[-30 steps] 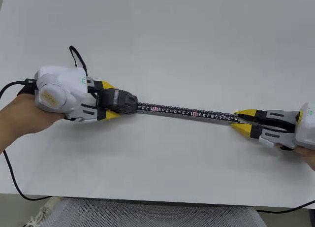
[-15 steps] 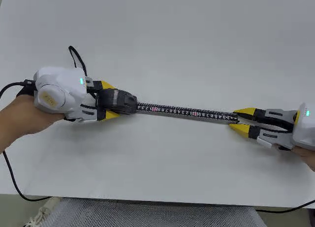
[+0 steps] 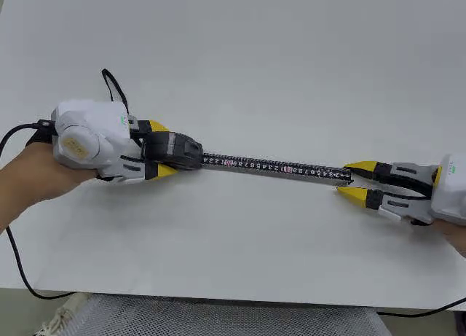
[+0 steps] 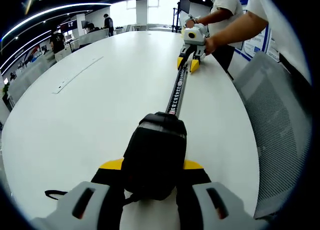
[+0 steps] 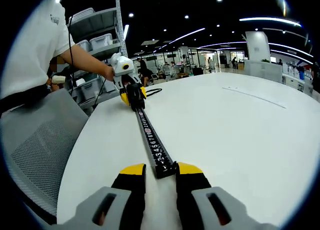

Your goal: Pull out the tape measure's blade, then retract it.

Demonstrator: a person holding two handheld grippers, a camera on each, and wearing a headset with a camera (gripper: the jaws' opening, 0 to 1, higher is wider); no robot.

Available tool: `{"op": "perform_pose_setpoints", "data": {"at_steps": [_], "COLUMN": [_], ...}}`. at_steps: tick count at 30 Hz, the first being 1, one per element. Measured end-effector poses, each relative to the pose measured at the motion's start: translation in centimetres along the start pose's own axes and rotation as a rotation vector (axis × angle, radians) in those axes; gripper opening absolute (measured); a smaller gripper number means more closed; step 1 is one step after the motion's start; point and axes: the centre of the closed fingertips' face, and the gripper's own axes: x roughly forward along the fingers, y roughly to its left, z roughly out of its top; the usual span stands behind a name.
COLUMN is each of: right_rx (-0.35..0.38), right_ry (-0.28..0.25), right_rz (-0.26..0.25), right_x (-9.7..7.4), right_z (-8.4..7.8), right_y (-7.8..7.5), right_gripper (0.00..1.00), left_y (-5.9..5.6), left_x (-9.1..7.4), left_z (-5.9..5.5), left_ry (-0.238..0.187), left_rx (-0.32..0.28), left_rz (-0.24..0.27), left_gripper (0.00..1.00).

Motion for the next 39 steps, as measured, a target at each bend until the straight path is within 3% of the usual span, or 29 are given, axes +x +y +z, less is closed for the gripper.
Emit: {"op": "perform_pose_setpoints", "data": {"at_steps": [8,12,22,39], "right_rx": [0.032,0.046,0.041,0.058], "right_ry": [-0.026,-0.026,-0.032,-0.030], "right_rz": [-0.021,-0.032,-0.044,-0.081], "right_x": [-0.2,-0.2,-0.2,-0.6], "right_z": [0.7,0.7,1.4,1.2], "right_y": [-0.2,-0.2,0.2,0.0], "right_gripper": [0.29,0.35,0.38,0.52], "left_y": [0.0,0.2,0.2,0.1], "left_x": [0.0,0.1,-0.6,-1.2], "left_z": [0.1,0.4,0.2,0.8], "left_ry": [0.001,-0.008,0.000,-0.028], "left_rx": [0.001,-0.006,-0.017,-0.041], "left_rz": [0.010,0.019,0.032,0.064], "left_gripper": [0.38,0.44,0.47,0.61]}}
